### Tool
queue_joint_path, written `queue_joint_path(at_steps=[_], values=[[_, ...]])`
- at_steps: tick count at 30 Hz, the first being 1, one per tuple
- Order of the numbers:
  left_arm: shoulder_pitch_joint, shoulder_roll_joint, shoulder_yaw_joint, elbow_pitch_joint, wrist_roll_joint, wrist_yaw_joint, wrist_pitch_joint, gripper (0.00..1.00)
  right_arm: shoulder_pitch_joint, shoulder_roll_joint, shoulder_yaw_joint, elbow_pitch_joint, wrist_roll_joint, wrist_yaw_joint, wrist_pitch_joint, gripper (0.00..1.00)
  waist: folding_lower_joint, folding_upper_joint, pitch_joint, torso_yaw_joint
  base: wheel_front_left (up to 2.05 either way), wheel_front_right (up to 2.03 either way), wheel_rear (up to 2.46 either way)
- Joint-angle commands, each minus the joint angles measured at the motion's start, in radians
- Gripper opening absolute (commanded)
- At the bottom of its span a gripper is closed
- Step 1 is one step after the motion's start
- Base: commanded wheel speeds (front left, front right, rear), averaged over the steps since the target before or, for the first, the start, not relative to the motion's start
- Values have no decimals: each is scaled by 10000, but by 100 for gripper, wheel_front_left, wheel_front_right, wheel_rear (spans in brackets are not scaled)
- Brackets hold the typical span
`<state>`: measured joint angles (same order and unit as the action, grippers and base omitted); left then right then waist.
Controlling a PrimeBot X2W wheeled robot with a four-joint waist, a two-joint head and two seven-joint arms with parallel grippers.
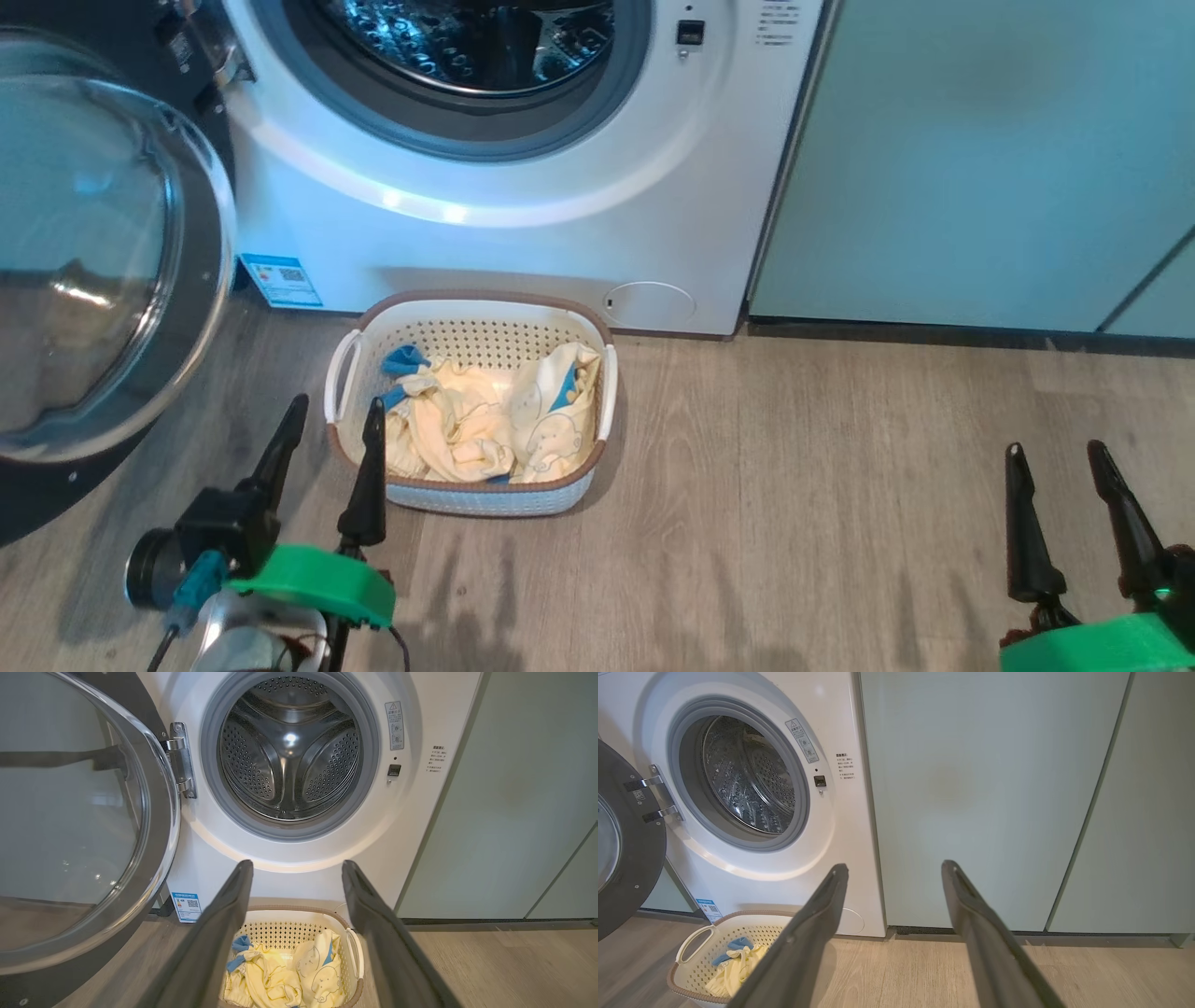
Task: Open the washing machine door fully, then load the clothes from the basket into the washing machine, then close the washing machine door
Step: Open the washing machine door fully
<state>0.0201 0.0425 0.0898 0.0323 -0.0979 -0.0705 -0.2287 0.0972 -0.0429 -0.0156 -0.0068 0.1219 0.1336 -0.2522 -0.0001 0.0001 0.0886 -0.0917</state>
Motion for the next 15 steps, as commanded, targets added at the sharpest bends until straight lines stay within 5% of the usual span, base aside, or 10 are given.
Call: queue_joint_path(at_steps=[1,15], values=[[-252,132,276,-308,47,52,-15,100,-184,-74,254,-331,29,-29,-90,100,1,-1,-20,-99,0,0,0],[-127,206,172,-181,-63,152,170,100,-36,-74,226,-383,62,-29,-94,100,1,-1,-180,-321,0,0,0]])
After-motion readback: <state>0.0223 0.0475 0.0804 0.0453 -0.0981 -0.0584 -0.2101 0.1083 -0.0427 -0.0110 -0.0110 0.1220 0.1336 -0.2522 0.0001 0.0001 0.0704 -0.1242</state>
